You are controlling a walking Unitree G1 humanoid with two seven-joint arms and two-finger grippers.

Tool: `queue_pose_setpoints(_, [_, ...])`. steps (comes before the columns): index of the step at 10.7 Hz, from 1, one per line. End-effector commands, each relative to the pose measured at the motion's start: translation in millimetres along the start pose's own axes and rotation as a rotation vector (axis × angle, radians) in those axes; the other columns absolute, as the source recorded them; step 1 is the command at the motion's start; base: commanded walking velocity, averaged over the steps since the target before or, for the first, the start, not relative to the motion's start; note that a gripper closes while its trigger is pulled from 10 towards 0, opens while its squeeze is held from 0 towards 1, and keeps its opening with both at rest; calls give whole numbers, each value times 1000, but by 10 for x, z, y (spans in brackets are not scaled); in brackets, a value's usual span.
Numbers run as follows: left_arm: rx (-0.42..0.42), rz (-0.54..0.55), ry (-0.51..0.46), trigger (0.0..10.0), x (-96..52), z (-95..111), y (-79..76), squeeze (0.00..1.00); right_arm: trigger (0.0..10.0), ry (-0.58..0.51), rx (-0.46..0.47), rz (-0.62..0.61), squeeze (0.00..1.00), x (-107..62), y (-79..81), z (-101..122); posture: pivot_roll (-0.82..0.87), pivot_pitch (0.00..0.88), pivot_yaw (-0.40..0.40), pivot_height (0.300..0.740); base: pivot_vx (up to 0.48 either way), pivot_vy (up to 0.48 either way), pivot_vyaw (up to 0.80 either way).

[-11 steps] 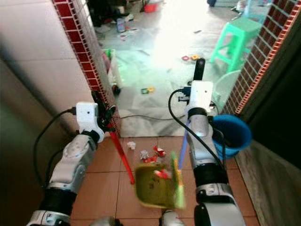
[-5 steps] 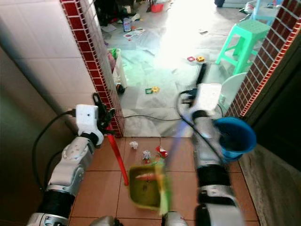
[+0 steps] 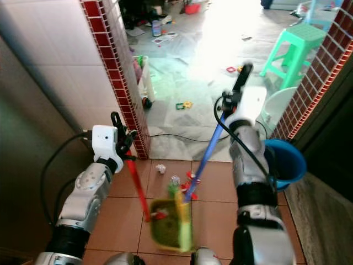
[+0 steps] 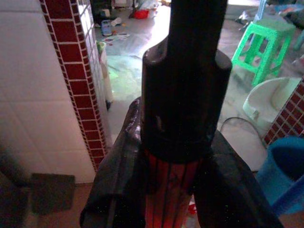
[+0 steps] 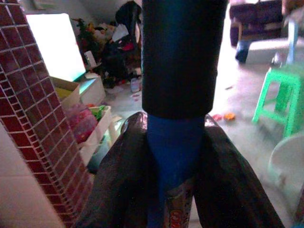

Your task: Sweep floor

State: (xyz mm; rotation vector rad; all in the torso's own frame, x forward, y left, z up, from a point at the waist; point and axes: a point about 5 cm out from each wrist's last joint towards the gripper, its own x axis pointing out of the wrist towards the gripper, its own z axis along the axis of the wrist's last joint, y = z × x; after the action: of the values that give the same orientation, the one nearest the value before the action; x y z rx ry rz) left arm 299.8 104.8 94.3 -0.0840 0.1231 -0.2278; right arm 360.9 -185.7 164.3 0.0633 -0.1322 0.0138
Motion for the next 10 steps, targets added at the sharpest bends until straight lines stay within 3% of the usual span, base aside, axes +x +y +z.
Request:
queue_pose_setpoints(1, [-17,-5,-59,10000,17,129,6,0,10000,-44,-95,-2,0,13,23,69,-112,0,74,740,0,0,0])
queue_pose_setpoints(3, [-44,-7,-75,10000,19,171,22,0,10000,-25,-154,-36,0,-69,65,-50,-112,0,73,740,0,0,0])
queue_pose_setpoints(6, [-59,-34,-85,10000,23,216,-6,0,10000,19,-130,-49,0,-147,140,-224,-96,0,63,740,0,0,-800])
queue_pose_setpoints(9, [-67,-66,-99,10000,19,241,-15,0,10000,7,-138,-59,0,-112,163,-202,-97,0,66,740,0,0,-746])
queue_pose_setpoints(10, [-73,-76,-97,10000,20,243,-36,0,10000,-4,-140,-56,0,-119,167,-190,-100,0,66,740,0,0,0])
